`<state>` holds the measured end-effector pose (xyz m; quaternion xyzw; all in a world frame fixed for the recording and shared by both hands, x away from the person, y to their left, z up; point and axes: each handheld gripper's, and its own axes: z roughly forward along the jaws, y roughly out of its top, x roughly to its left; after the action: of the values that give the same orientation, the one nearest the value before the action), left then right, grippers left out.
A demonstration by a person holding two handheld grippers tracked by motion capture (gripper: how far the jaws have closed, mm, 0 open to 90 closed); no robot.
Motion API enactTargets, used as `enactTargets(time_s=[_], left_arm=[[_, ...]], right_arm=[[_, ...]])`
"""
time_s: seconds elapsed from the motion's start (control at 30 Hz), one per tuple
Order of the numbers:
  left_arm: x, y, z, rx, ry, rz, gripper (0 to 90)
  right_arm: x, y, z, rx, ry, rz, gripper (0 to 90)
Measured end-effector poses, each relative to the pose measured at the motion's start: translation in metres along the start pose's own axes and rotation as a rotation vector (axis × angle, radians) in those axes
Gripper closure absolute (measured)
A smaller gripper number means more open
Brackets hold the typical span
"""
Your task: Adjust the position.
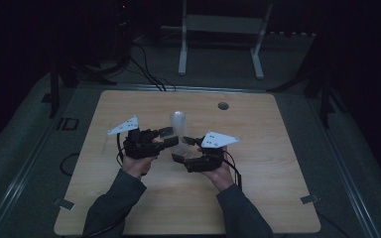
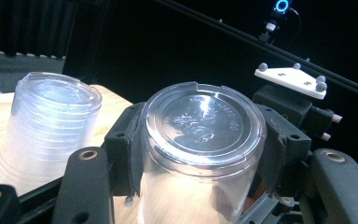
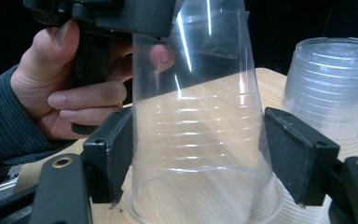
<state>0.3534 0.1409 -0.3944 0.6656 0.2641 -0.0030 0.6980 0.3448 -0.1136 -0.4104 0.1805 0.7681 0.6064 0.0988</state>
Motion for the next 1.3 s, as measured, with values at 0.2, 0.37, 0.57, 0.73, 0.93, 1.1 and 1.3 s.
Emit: enactTargets(time_s=[0.2, 0.37, 0.57, 0.73, 0.93, 1.1, 1.3], left_arm=[[0.0005, -0.0001, 0.0006, 0.004, -0.003, -0.004, 40.6], [0.0012, -0.0005, 0.0008, 0.012, 0.0, -0.003, 37.2], [-0.0006, 0.0007, 0.0012, 0.02, 0.019, 0.0, 30.6], [-0.0018, 0.0025, -0.0001, 0.03, 0.026, 0.018, 28.7], [-0.0032, 0.0052, -0.0027, 0.033, 0.024, 0.032, 28.6], [-0.0034, 0.0073, -0.0048, 0.043, 0.034, 0.044, 28.6], [-0.0041, 0.0089, -0.0066, 0.066, 0.041, 0.064, 28.7]], right_arm=[[0.0002, 0.0003, -0.0006, 0.008, -0.006, -0.007, 29.3], [0.0007, 0.0001, -0.0003, 0.015, -0.005, -0.01, 30.4], [0.0016, 0.0, -0.0004, 0.035, -0.008, -0.023, 30.5], [0.0027, -0.0007, -0.0005, 0.048, -0.015, -0.036, 30.7], [0.0019, -0.0001, -0.0022, 0.059, -0.023, -0.043, 30.8], [0.001, -0.0001, -0.0041, 0.074, -0.03, -0.048, 30.8], [0.0003, -0.0005, -0.0058, 0.106, -0.036, -0.063, 30.8]])
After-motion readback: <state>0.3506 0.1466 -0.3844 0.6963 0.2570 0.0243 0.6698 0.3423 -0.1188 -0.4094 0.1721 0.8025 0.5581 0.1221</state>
